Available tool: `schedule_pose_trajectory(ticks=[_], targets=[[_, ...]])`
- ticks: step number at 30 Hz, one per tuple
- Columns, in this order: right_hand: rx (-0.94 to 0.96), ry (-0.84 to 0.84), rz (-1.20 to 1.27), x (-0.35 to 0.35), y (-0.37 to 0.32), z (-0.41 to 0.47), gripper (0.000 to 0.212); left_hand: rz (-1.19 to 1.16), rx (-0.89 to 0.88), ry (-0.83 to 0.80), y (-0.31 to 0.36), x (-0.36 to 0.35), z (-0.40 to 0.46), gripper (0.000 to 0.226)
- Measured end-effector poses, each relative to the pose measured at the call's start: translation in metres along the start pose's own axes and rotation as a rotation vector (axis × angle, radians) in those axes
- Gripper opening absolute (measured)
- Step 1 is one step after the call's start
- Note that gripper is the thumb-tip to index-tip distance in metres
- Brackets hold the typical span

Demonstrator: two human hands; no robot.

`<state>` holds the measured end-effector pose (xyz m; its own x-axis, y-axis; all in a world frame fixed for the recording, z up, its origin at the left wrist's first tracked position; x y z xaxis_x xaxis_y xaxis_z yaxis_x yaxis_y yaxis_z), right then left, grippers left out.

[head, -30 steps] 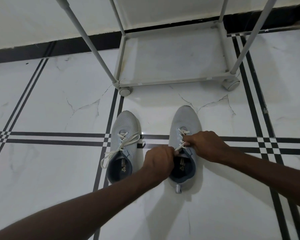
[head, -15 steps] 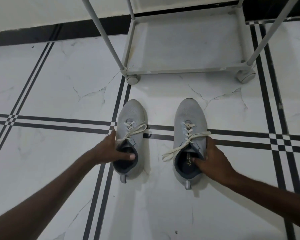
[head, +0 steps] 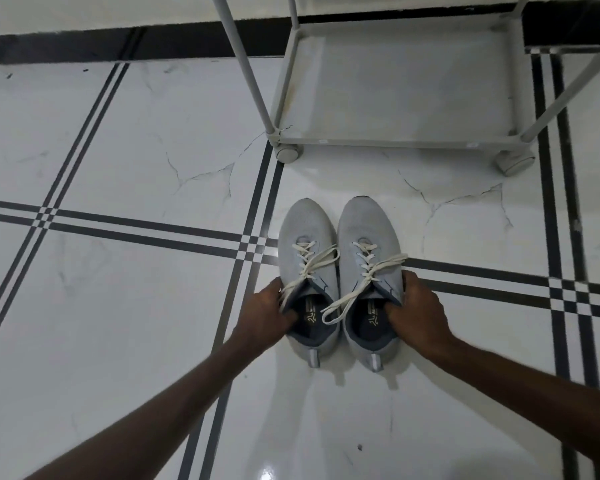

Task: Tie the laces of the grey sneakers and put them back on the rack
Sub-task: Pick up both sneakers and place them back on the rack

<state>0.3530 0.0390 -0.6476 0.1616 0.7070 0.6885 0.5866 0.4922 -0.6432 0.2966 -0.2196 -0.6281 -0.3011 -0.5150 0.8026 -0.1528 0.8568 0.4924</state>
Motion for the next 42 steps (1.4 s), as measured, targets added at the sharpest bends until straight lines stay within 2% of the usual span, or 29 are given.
schedule_pose_trajectory(ticks=[7, 13, 15, 21, 25, 28, 31, 37, 42], targets=[[-0.027, 0.012, -0.002, 0.098, -0.077, -0.042, 0.049, -0.054, -0.056, -0.035, 0.070, 0.086, -0.046, 0.032], [-0.004, 0.085, 0.055, 0.234, -0.180, -0.085, 0.032, -0.120, -0.122, 0.006, 0.175, 0.221, -0.091, 0.042], [0.018, 0.113, 0.069, 0.281, -0.219, -0.098, 0.029, -0.145, -0.133, 0.018, 0.211, 0.266, -0.104, 0.038], [0.044, 0.213, 0.138, 0.425, -0.325, -0.127, 0.037, -0.182, -0.209, 0.071, 0.326, 0.399, -0.136, 0.032], [0.087, 0.240, 0.180, 0.488, -0.372, -0.128, 0.039, -0.200, -0.240, 0.112, 0.385, 0.455, -0.143, 0.032], [0.103, 0.260, 0.155, 0.517, -0.393, -0.111, 0.040, -0.209, -0.254, 0.113, 0.418, 0.476, -0.131, 0.037], [0.101, 0.289, 0.165, 0.534, -0.410, -0.075, 0.040, -0.206, -0.250, 0.106, 0.443, 0.482, -0.096, 0.031], [0.043, 0.321, 0.121, 0.505, -0.424, 0.025, 0.034, -0.206, -0.235, 0.089, 0.466, 0.457, 0.006, 0.017], [-0.022, 0.343, 0.090, 0.455, -0.422, 0.112, 0.031, -0.177, -0.219, 0.035, 0.462, 0.419, 0.110, 0.038]])
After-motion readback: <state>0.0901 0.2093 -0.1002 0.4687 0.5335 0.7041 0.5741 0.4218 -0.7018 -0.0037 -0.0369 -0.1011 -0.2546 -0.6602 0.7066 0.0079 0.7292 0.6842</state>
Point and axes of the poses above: each hand's wrist, its own z-axis towards the middle knuckle, its own x-axis out of the back of the hand, y = z × x, the point moved 8 cm from there along z, towards the middle knuckle, and after that the axes turned 13 degrees about y, right-handed, at the moved point
